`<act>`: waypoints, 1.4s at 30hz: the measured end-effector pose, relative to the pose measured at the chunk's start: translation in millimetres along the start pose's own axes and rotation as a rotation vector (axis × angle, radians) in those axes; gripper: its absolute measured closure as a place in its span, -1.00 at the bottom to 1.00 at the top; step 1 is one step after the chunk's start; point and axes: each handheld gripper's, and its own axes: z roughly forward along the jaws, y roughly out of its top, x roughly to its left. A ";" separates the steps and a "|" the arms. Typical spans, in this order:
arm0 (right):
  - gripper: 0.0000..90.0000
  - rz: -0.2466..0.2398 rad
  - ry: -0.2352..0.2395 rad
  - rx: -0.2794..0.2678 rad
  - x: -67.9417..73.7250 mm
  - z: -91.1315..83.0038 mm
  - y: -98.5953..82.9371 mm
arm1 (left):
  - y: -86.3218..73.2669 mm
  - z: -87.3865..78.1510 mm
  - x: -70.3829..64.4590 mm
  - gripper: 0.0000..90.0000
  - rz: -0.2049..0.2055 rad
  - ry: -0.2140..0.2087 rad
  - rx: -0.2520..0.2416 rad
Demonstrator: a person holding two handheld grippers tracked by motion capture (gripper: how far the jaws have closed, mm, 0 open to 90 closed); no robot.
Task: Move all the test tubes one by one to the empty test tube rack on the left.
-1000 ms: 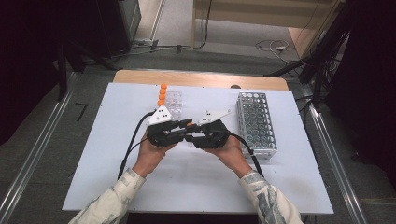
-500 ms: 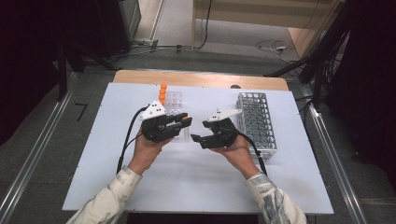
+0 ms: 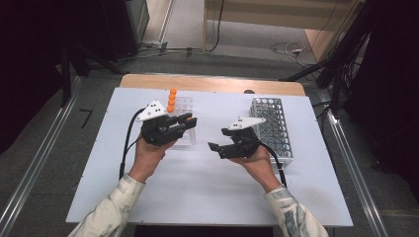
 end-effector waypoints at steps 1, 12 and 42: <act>-0.41 -0.003 -0.004 -0.002 -0.3 -1.3 -1.0 | 0.9 -1.4 0.9 0.57 -0.001 0.004 -0.004; -0.41 0.012 -0.010 -0.016 -3.9 -7.6 -2.8 | 8.2 -20.6 23.6 0.57 -0.009 0.117 -0.047; -0.40 0.021 -0.009 -0.026 -6.3 -9.3 -3.4 | -0.7 -7.5 60.7 0.57 -0.002 0.274 -0.013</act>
